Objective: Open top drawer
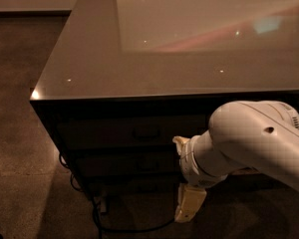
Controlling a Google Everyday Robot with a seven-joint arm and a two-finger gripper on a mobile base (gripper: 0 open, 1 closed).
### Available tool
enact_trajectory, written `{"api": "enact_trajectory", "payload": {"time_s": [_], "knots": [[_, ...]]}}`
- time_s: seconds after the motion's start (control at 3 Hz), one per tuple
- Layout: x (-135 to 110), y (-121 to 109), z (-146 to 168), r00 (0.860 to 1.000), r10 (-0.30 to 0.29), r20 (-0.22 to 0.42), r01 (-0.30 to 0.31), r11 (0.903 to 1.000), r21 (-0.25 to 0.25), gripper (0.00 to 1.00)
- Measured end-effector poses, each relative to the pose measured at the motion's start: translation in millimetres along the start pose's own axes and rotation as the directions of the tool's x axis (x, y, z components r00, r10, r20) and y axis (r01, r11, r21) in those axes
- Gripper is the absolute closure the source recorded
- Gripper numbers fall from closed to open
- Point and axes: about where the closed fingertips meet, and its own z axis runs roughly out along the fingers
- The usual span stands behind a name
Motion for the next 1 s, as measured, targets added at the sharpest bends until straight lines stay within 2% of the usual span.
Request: {"api": "enact_trajectory", "payload": {"time_s": [0.67,1.0], "knots": [[-7,-6,6,1.000,-0.018,0.011,0.018,0.9998,0.013,0.00],[-21,-30,13,0.998,-0.052,0.019,0.051,0.9970,0.059,0.00]]}}
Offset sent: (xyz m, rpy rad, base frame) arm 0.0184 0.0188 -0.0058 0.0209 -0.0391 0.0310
